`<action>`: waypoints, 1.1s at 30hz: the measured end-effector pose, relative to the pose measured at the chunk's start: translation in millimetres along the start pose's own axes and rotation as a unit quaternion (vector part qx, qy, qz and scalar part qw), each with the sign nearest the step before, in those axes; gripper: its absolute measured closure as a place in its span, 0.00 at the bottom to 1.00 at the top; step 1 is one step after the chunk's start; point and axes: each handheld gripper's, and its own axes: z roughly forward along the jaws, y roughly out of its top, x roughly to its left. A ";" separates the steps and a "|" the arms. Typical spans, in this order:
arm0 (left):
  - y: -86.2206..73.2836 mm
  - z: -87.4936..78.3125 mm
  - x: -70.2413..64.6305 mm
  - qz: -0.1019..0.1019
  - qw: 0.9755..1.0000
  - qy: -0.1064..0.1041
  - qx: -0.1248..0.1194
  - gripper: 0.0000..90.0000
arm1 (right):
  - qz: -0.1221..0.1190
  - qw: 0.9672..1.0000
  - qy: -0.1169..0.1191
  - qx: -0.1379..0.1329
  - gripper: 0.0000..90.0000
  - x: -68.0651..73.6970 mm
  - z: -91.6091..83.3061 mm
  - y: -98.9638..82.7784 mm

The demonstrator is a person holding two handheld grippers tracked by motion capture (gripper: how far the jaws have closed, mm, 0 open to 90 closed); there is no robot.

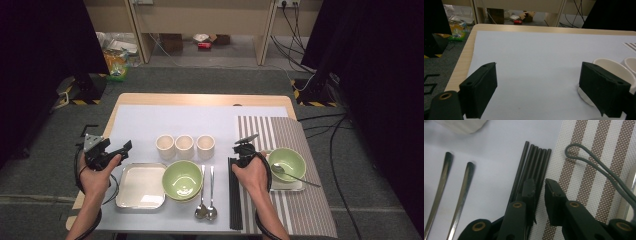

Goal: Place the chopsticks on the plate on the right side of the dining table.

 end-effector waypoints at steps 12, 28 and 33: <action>1.3 -2.0 1.8 -0.002 1.000 0.002 -0.001 0.16 | 0.007 1.000 -0.022 0.011 0.93 2.2 3.6 0.4; 1.9 -2.4 2.2 -0.002 1.000 0.003 -0.003 0.16 | 0.084 0.996 -0.023 -0.008 0.96 -13.9 0.0 11.7; 1.8 -2.3 1.8 -0.001 1.000 0.003 -0.002 0.16 | 0.086 0.996 -0.030 -0.012 0.96 -19.3 5.1 23.4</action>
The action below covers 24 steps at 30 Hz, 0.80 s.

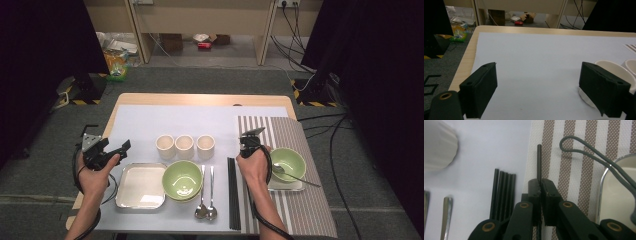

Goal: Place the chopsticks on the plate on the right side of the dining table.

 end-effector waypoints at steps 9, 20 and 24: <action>-0.3 0.2 0.4 -0.001 1.000 0.000 0.000 0.16 | 0.019 1.000 -0.012 -0.007 0.96 -8.0 4.6 8.9; -0.9 0.7 -0.2 0.001 1.000 -0.001 0.001 0.16 | 0.014 1.000 -0.016 -0.002 0.91 -10.5 6.8 6.9; -0.3 -0.3 0.1 0.002 1.000 0.000 0.001 0.16 | 0.006 1.000 -0.011 -0.001 0.87 -10.7 -0.9 2.0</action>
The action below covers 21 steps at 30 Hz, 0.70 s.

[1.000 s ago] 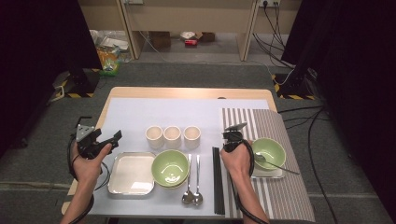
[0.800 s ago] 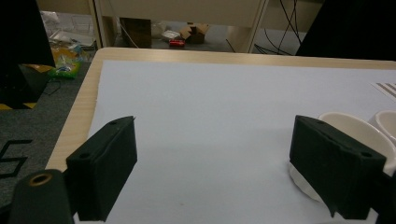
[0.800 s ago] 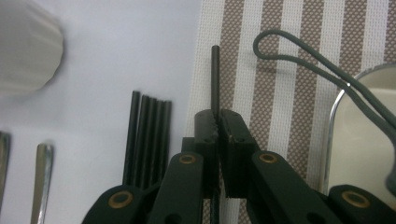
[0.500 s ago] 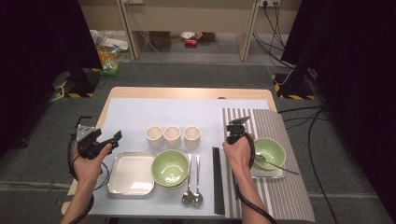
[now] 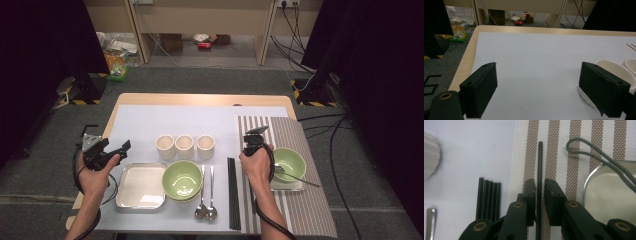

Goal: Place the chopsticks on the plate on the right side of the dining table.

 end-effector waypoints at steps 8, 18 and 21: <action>0.2 -0.1 -0.6 0.001 1.000 0.000 0.001 0.16 | -0.035 0.998 0.010 0.059 0.85 -0.5 -34.2 -36.7; -0.3 -0.1 -1.5 0.002 1.000 0.000 -0.001 0.16 | -0.044 0.994 0.017 0.100 0.85 -0.3 -44.3 -86.6; -0.3 -0.2 -1.2 0.001 1.000 0.001 -0.001 0.16 | -0.043 0.993 0.010 0.108 0.86 -0.8 -42.0 -93.6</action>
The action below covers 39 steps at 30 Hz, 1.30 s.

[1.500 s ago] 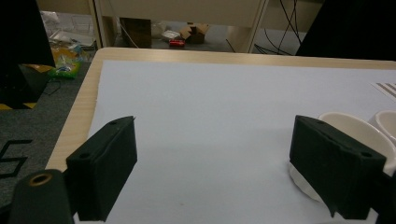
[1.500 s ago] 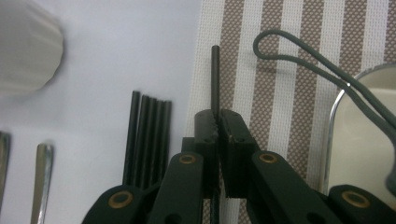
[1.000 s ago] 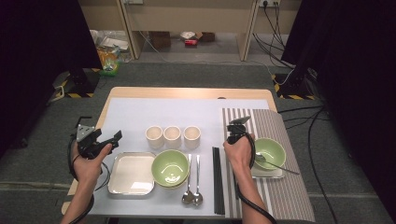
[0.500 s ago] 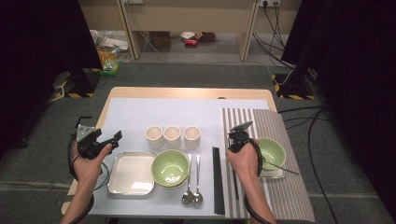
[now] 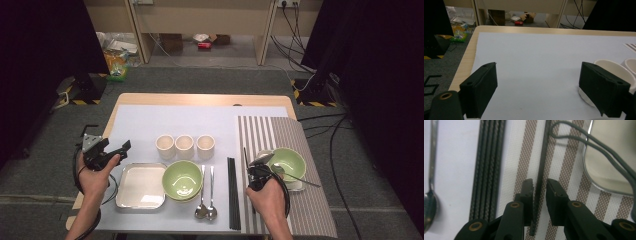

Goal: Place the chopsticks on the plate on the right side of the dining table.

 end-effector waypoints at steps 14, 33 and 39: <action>0.2 -0.1 -0.2 0.000 1.000 0.000 -0.001 0.16 | 0.039 0.999 -0.011 -0.004 0.95 0.0 6.5 -4.1; 0.6 -0.2 0.9 0.001 1.000 0.001 0.001 0.16 | 0.068 0.997 -0.011 -0.023 0.95 -6.6 10.0 18.8; 0.5 -0.1 0.9 0.001 1.000 0.001 0.002 0.16 | 0.057 0.998 -0.016 -0.017 0.89 -5.2 8.4 17.2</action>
